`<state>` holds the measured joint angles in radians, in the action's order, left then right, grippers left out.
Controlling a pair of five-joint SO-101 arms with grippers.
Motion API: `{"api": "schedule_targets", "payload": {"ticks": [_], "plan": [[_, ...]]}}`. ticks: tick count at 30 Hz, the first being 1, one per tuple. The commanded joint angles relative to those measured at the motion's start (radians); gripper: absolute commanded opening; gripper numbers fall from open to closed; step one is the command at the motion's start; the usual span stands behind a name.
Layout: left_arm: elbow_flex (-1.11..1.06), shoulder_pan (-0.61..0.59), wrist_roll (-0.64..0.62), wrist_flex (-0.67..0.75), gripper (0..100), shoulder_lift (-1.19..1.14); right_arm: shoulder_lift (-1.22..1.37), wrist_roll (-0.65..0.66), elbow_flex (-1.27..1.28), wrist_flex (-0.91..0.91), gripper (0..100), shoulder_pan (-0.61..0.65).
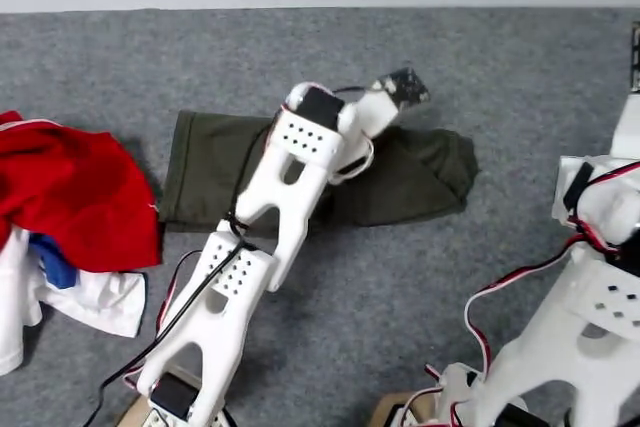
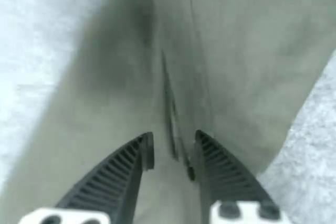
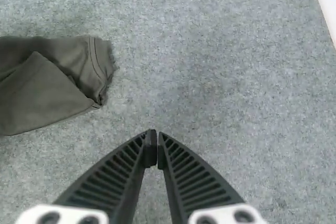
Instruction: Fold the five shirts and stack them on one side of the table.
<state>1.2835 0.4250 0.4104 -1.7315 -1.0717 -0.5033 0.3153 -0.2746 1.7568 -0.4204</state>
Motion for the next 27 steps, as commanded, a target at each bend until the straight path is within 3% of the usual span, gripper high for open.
{"api": "schedule_targets", "payload": {"ticks": [1, 6, 9, 12, 27], "plan": [[0.002, 0.009, -0.011, -0.023, 13, 0.14, -0.025, -0.003, -0.005, 0.039, 1.0, -0.01], [0.002, -0.061, -0.129, -0.023, 17, 0.155, -0.025, -0.003, -0.005, 0.039, 1.0, -0.008], [0.002, -0.172, -0.264, -0.026, 22, 0.16, -0.025, -0.003, -0.005, 0.039, 1.0, -0.008], [-0.002, -0.293, -0.311, -0.026, 22, 0.16, -0.025, -0.003, -0.005, 0.039, 1.0, -0.008], [-0.489, -0.634, -0.212, -0.02, 22, 0.462, -0.024, -0.003, -0.005, 0.039, 1.0, -0.008]]}}
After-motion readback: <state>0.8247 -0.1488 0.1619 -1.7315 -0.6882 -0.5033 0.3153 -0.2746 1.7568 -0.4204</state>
